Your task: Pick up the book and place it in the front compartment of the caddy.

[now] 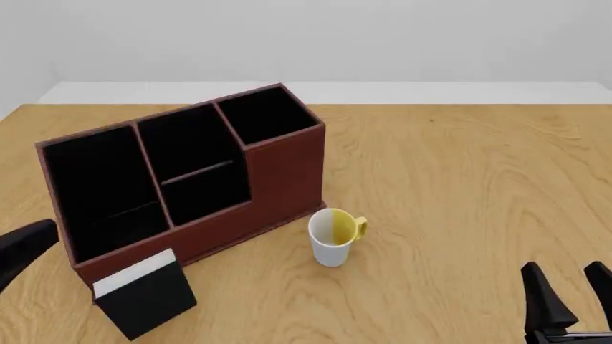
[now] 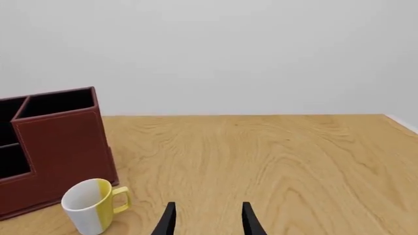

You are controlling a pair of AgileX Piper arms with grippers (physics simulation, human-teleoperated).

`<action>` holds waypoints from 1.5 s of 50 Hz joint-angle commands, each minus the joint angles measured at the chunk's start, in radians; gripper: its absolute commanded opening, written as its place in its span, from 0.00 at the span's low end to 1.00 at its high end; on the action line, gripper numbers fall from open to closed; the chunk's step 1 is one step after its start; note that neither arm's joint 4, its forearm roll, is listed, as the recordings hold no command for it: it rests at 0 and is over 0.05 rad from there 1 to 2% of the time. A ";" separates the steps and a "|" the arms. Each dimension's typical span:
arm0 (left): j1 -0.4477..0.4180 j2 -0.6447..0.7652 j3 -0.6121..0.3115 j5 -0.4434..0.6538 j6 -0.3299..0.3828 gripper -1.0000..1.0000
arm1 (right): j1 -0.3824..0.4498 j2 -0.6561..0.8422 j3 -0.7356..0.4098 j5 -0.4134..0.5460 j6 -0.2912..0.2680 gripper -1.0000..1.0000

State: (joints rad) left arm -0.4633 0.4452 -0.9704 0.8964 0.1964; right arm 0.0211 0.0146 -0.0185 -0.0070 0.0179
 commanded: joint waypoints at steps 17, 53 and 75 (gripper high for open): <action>-0.167 0.445 -0.265 0.324 0.428 1.00 | -0.009 -0.002 -0.004 0.005 0.016 1.00; 0.103 0.447 -0.004 0.324 0.768 1.00 | -0.009 -0.002 -0.002 0.002 0.009 1.00; 0.123 0.511 -0.002 0.238 0.718 1.00 | -0.011 0.014 -0.003 -0.012 0.008 1.00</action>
State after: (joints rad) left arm -0.3401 0.9194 -0.9832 1.1892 0.9463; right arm 0.0114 0.0178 -0.0205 -0.0096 0.0271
